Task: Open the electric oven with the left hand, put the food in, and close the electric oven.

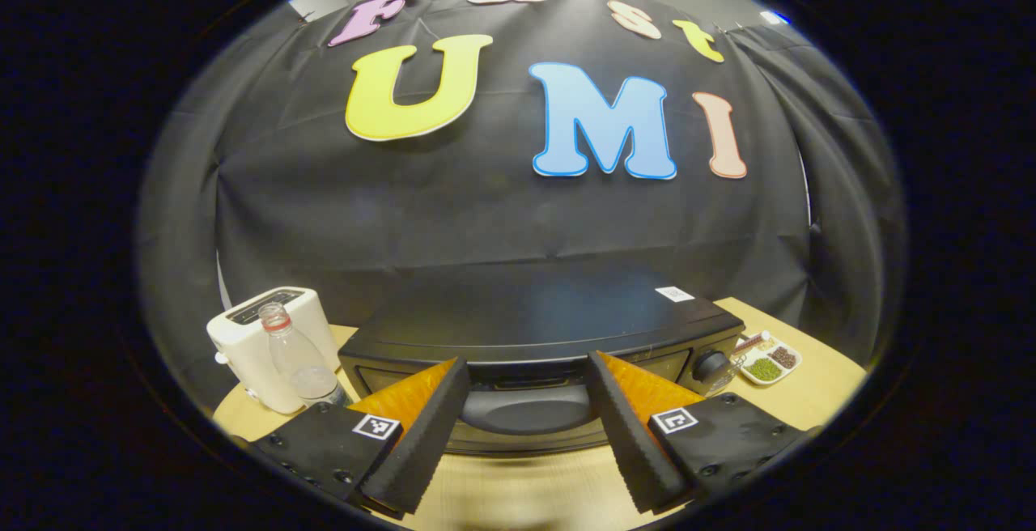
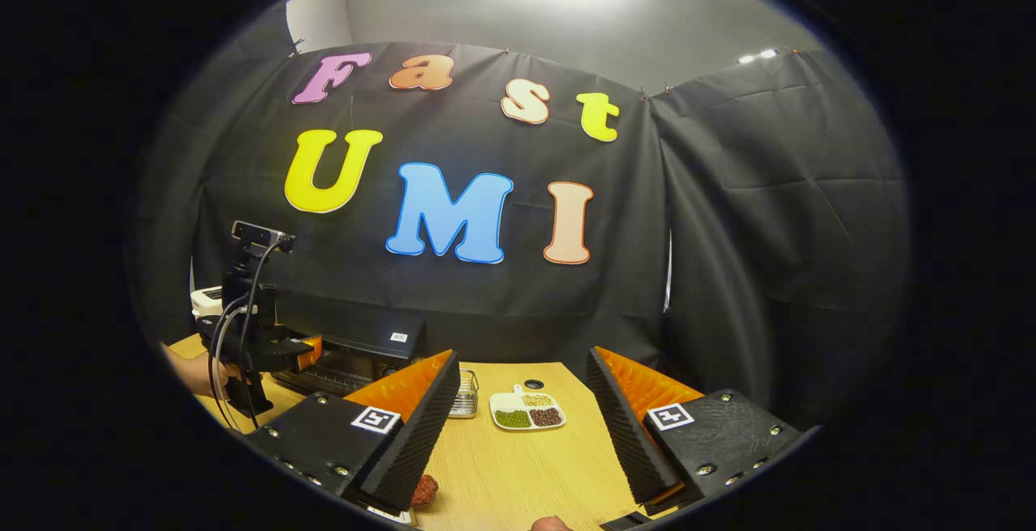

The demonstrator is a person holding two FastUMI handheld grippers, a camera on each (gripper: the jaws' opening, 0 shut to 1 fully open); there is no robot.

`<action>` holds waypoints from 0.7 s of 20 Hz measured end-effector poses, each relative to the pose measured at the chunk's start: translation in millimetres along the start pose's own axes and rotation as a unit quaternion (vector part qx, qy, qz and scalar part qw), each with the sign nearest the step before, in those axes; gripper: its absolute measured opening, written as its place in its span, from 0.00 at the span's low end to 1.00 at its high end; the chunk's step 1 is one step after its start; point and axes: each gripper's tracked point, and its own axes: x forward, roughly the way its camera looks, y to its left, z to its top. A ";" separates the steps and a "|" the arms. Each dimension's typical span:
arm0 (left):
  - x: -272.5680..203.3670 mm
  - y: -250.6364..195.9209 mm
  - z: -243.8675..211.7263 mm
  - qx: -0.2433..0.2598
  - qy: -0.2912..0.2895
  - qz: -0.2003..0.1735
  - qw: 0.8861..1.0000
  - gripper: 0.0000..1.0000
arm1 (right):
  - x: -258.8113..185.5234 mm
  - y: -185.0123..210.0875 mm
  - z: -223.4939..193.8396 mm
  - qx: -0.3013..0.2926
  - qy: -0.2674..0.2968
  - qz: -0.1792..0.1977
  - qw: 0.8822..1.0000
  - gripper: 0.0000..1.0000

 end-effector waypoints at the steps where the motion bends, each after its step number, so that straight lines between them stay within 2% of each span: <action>1: 1.9 -0.3 1.5 0.003 -0.007 0.002 1.000 1.00 | -0.2 -1.0 0.3 0.000 -0.001 0.000 1.000 0.95; 4: -3.0 -0.6 -1.5 -0.002 -0.004 0.005 1.000 1.00 | -1.0 -2.7 0.9 0.001 -0.002 0.003 1.000 0.95; 5: -6.4 -1.1 -3.5 -0.003 -0.005 0.006 1.000 0.97 | -0.5 -2.8 1.1 0.003 -0.002 0.004 1.000 0.95; 6: -10.5 -1.9 -5.5 -0.001 -0.003 0.007 1.000 1.00 | -1.3 -3.2 1.6 0.004 -0.003 0.006 1.000 0.95; 7: -15.6 -2.3 -7.6 0.001 -0.004 0.008 1.000 0.98 | -2.8 -4.4 1.0 0.005 -0.003 0.008 1.000 0.95; 9: -26.3 -3.1 -12.7 0.001 -0.003 0.011 1.000 1.00 | -4.1 -5.7 0.2 0.007 -0.004 0.013 1.000 0.95; 12: -42.7 -5.9 -24.3 0.001 0.005 0.015 1.000 0.98 | -7.1 -7.6 -0.5 0.012 -0.003 0.022 1.000 0.95; 13: -47.6 -6.1 -29.7 0.002 0.008 0.016 1.000 1.00 | -8.0 -8.2 -0.9 0.014 -0.003 0.025 1.000 0.95; 14: -52.5 -7.1 -35.6 0.004 0.013 0.016 1.000 0.98 | -9.6 -9.1 -0.9 0.016 -0.002 0.028 0.999 0.95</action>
